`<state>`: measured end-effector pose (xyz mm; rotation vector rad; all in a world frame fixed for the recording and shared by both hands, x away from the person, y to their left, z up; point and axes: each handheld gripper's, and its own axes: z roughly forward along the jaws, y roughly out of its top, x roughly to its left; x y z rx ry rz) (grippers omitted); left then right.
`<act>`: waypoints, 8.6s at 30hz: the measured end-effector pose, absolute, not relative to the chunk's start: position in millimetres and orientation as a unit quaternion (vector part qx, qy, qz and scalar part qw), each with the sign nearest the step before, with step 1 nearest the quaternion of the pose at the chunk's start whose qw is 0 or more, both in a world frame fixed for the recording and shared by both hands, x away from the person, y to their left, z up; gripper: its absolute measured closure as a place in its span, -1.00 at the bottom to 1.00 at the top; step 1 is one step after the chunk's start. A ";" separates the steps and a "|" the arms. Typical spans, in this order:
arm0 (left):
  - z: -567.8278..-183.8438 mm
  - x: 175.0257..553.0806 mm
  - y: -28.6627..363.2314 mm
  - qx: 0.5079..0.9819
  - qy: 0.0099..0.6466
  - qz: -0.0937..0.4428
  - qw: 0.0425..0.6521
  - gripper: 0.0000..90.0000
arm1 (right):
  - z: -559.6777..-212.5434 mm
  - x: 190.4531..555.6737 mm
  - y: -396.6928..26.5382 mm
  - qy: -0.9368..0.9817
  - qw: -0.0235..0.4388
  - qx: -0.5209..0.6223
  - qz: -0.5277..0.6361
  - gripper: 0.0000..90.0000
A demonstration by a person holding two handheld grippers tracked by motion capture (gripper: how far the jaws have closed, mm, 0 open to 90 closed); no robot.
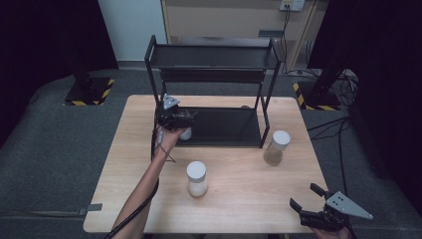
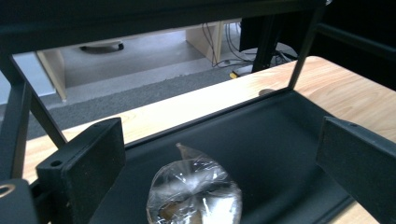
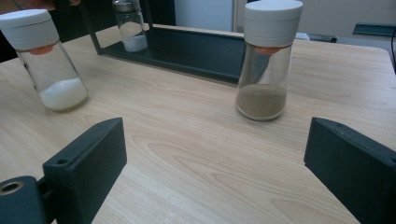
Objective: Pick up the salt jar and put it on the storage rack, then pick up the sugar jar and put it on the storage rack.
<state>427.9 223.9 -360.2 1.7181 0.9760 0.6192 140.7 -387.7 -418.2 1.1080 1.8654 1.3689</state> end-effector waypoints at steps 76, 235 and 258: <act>-403.9 246.4 345.3 0.706 0.328 0.224 0.587 -0.97 | -416.8 141.1 -384.8 0.699 0.287 0.418 0.504 -0.87; -458.3 245.3 375.9 0.733 0.336 0.179 0.564 -0.97 | -350.0 251.8 -271.3 0.779 0.178 0.261 0.541 -0.85; -458.0 245.2 375.5 0.733 0.337 0.179 0.562 -0.98 | -353.3 282.8 -226.9 0.795 0.133 0.220 0.550 -0.84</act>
